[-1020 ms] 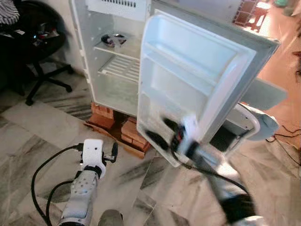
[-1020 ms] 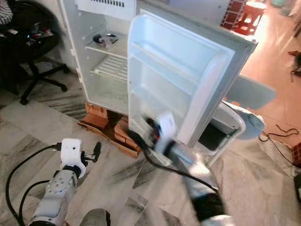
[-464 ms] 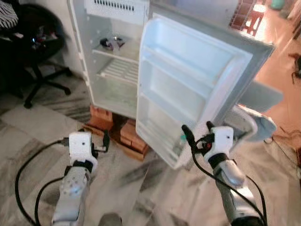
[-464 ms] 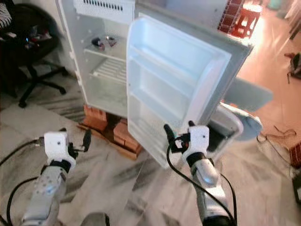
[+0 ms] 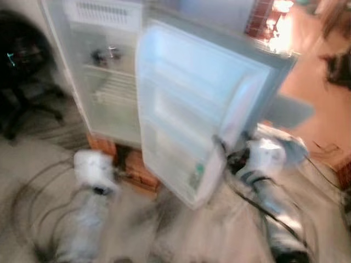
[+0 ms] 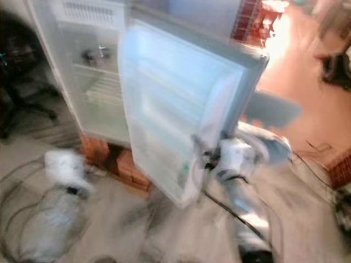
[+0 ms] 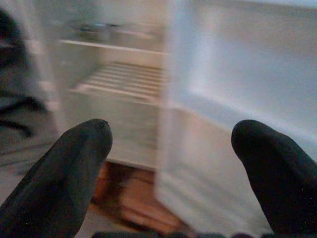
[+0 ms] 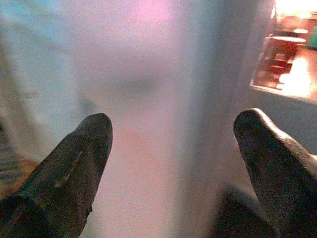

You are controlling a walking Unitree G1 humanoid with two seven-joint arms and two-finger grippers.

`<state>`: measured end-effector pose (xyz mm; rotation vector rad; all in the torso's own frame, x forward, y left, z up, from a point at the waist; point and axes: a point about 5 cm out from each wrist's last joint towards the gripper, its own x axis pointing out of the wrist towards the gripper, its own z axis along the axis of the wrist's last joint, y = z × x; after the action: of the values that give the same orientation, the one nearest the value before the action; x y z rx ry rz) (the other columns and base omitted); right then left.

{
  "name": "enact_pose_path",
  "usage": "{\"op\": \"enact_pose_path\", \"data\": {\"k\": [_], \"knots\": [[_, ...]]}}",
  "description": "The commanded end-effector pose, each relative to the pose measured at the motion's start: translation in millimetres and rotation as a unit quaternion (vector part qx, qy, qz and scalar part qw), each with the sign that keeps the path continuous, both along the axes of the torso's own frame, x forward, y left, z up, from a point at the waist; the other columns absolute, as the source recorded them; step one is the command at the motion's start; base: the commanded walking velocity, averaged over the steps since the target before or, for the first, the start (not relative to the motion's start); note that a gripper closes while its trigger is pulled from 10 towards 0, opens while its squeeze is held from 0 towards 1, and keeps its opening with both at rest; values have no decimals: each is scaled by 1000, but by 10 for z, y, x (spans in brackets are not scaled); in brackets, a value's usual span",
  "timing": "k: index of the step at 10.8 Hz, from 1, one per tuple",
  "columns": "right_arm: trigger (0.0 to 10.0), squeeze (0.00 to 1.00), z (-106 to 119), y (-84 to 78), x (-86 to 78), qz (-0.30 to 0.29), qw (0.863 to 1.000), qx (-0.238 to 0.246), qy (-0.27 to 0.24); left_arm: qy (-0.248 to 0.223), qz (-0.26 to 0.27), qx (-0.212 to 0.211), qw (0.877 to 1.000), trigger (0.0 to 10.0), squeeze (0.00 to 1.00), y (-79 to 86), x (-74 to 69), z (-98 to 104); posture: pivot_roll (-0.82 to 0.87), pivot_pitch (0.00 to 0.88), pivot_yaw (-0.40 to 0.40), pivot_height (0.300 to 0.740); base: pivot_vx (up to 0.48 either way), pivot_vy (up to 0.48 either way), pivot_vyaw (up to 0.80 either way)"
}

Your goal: Restocking fridge

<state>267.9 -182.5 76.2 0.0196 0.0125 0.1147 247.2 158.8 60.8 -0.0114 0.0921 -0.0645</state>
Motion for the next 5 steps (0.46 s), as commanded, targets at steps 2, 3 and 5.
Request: {"op": "enact_pose_path", "data": {"k": [2, 3, 5], "knots": [[10000, 0, 57, 88, 12, 12, 1000, 10, -17, 8, 18, 15, 1000, 10000, 0, 149, -14, -13, 134, 37, -66, 740, 0, 0, 0], [10000, 0, 54, 85, 5, 11, 1000, 9, -17, 9, 17, 16, 1000, 10000, 0, 144, -14, -15, 134, 37, -66, 740, 0, 0, 0], [10000, 0, 33, 53, 31, 7, 1000, 12, -11, 10, 15, 19, 1000, 10000, 0, 122, -9, -27, 129, 37, -66, 740, 0, 0, 0]]}}
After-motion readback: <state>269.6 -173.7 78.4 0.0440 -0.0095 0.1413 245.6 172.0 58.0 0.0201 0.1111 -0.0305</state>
